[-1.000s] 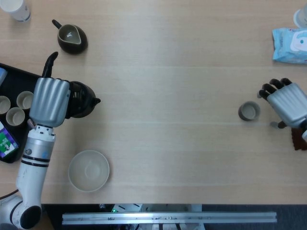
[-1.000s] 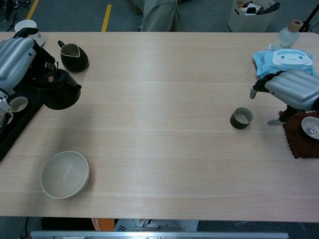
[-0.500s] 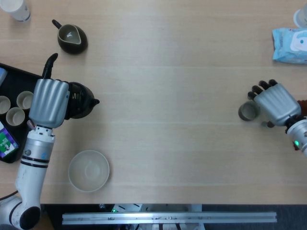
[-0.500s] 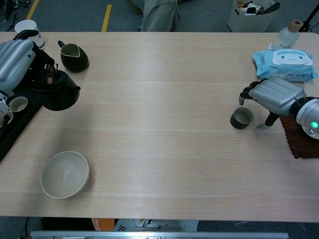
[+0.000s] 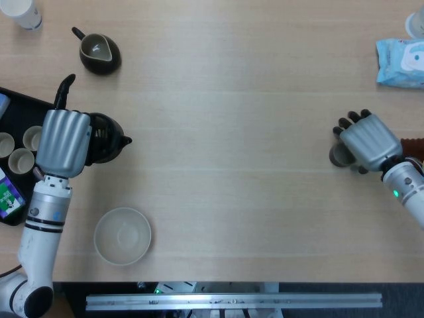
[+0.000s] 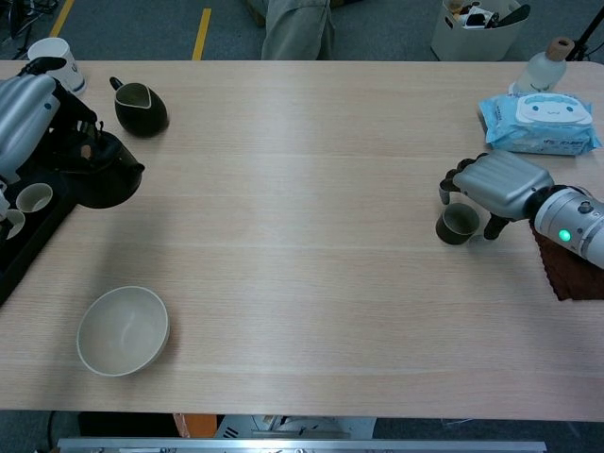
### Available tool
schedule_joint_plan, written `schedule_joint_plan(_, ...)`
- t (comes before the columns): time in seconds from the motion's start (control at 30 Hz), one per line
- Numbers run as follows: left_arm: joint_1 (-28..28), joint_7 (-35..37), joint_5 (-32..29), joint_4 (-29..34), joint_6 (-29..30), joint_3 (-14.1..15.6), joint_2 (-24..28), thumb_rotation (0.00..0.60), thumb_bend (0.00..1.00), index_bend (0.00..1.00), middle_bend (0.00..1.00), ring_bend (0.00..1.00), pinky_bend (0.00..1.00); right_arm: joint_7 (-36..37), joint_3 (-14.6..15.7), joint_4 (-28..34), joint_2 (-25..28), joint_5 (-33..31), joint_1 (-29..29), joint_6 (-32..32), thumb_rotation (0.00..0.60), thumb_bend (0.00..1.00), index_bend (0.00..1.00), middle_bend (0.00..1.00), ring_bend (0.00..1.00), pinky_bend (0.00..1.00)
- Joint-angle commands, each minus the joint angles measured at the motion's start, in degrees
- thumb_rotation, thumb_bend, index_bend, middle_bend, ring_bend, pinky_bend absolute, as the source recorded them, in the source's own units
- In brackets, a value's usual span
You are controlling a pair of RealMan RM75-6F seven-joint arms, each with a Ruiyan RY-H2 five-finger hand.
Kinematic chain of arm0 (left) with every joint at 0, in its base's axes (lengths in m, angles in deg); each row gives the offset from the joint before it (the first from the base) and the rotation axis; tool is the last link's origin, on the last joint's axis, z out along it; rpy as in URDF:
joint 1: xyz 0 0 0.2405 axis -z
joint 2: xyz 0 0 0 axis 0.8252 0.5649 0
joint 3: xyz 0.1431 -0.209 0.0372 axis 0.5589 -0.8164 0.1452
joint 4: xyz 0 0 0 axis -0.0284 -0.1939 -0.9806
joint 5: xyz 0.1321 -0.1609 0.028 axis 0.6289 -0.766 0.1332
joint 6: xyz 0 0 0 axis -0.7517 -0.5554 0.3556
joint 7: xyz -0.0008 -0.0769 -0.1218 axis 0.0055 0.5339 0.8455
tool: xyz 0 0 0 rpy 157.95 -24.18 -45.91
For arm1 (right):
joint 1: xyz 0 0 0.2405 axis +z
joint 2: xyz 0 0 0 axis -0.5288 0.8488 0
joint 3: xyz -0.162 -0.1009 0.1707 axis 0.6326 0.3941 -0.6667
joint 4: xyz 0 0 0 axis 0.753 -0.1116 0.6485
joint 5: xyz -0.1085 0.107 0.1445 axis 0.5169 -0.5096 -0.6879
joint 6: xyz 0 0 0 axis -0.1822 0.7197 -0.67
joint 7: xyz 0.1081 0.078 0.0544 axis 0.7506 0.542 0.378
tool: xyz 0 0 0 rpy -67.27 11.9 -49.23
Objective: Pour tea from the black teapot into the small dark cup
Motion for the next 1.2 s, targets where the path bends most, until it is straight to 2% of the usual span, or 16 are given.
schedule_joint_plan(0.03,-0.10,0.13,0.15,0.03,0.07,0.04,0.06,0.574,0.32,1.00,1.00,0.87,0.09,-0.51,0.09,0.21,-0.28,-0.70,0.40,0.29,0.600,0.13,0.39,0.28,0.20,0.27)
schedule_joint_plan(0.2,-0.26,0.20,0.34,0.02,0.21,0.01,0.20,0.574,0.32,1.00,1.00,0.87,0.09,-1.40,0.08,0.64,-0.67,-1.23,1.07,1.25,0.600,0.19,0.49,0.28,0.20,0.27)
schedule_joint_plan(0.37,-0.46,0.15,0.28,0.18,0.25,-0.03,0.54,0.578,0.32,1.00,1.00,0.87,0.09,-1.35,-0.35,1.62,-0.85,-2.43,2.07,0.98,0.600,0.21,0.51,0.28,0.20,0.27)
schedule_joint_plan(0.6,-0.59,-0.56,0.51,1.08,0.19,-0.02,1.55,0.577,0.32,1.00,1.00,0.87,0.09,-0.76,-3.69,5.12,-2.23,-4.99,5.98,-0.57,0.600,0.21,0.51,0.28,0.20,0.27)
schedule_joint_plan(0.9,-0.79,-1.81,0.99,3.13,0.24,0.16,2.84,0.589,0.31,1.00,1.00,0.87,0.09,-4.96,-7.73,7.39,-7.77,-15.57,14.46,-2.96,0.600,0.21,0.51,0.28,0.20,0.27)
schedule_joint_plan(1.2,-1.55,-2.92,1.39,4.60,1.00,0.52,3.94,0.593,0.32,1.00,1.00,0.87,0.09,-9.29,-9.70,2.72,-16.41,-25.06,24.18,-3.31,0.600,0.21,0.51,0.28,0.20,0.27)
